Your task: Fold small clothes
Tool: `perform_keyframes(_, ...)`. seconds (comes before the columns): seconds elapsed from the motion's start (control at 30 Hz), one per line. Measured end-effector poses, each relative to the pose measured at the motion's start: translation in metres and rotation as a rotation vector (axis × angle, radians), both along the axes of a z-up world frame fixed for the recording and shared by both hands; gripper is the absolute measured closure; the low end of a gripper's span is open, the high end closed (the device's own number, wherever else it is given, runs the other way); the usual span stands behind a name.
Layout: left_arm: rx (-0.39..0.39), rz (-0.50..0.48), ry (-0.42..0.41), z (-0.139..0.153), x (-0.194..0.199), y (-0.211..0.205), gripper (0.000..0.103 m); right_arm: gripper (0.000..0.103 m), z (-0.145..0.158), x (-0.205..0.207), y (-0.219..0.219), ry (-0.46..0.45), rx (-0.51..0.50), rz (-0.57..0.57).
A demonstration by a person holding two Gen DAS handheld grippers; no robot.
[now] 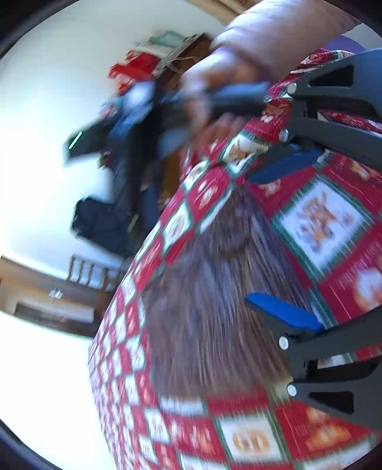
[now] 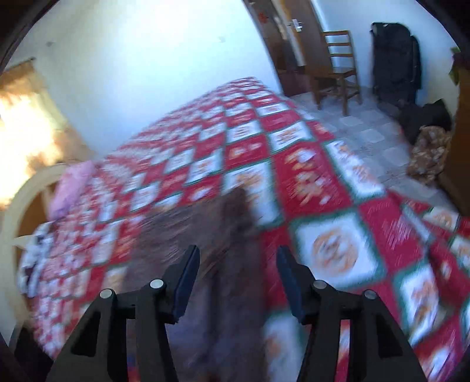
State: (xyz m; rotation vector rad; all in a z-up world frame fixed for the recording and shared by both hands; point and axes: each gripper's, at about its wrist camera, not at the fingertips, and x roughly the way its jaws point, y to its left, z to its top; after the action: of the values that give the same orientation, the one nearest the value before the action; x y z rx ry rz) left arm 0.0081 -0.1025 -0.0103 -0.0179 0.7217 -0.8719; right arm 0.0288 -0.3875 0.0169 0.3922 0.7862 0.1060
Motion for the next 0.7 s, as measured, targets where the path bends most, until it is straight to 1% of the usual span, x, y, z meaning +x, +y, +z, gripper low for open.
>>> perform_keyframes(0.03,-0.007,0.028,-0.003,-0.001,-0.004,0.011,0.018,0.047,0.0,-0.016,0.007,-0.01,0.027,0.023)
perform_keyframes(0.07,-0.014,0.065,0.002,-0.001,-0.005,0.024,0.017,0.047,-0.003,-0.031,0.016,-0.008,0.043,0.036)
perform_keyframes(0.13,-0.037,0.14,0.049,-0.005,-0.003,0.051,0.017,0.047,-0.014,-0.045,0.029,0.019,0.02,0.024)
perform_keyframes(0.2,-0.05,0.176,0.111,-0.012,0.01,0.064,0.017,0.047,-0.032,-0.054,0.044,0.059,-0.042,0.004)
perform_keyframes(0.27,-0.069,0.214,0.158,-0.015,0.01,0.081,0.017,0.047,-0.048,-0.057,0.053,0.084,-0.017,0.012)
perform_keyframes(0.3,-0.077,0.223,0.164,-0.014,0.014,0.081,0.017,0.047,-0.053,-0.057,0.056,0.091,-0.007,0.013)
perform_keyframes(0.33,-0.08,0.234,0.165,-0.015,0.013,0.085,0.017,0.047,-0.058,-0.058,0.061,0.097,-0.027,0.006)
perform_keyframes(0.4,-0.071,0.254,0.156,-0.014,0.01,0.09,0.017,0.047,-0.062,-0.056,0.069,0.1,-0.109,-0.026)
perform_keyframes(0.43,-0.066,0.26,0.153,-0.015,0.009,0.091,0.017,0.047,-0.066,-0.054,0.071,0.11,-0.13,-0.046)
perform_keyframes(0.5,-0.07,0.27,0.158,-0.015,0.004,0.094,0.017,0.048,-0.066,-0.055,0.073,0.095,-0.135,-0.066)
perform_keyframes(0.53,-0.075,0.273,0.161,-0.016,0.004,0.095,0.017,0.053,-0.066,-0.054,0.074,0.089,-0.146,-0.061)
perform_keyframes(0.57,-0.076,0.275,0.163,-0.017,0.005,0.097,0.017,0.082,-0.065,-0.053,0.076,0.088,-0.17,-0.054)
perform_keyframes(0.6,-0.074,0.276,0.163,-0.017,0.007,0.097,0.017,0.092,-0.064,-0.053,0.076,0.092,-0.17,-0.043)
perform_keyframes(0.63,-0.071,0.275,0.163,-0.018,0.009,0.096,0.017,0.092,-0.063,-0.054,0.07,0.094,-0.127,-0.036)
perform_keyframes(0.7,-0.066,0.274,0.153,-0.017,0.009,0.097,0.017,0.092,-0.058,-0.058,0.061,0.083,-0.094,-0.048)
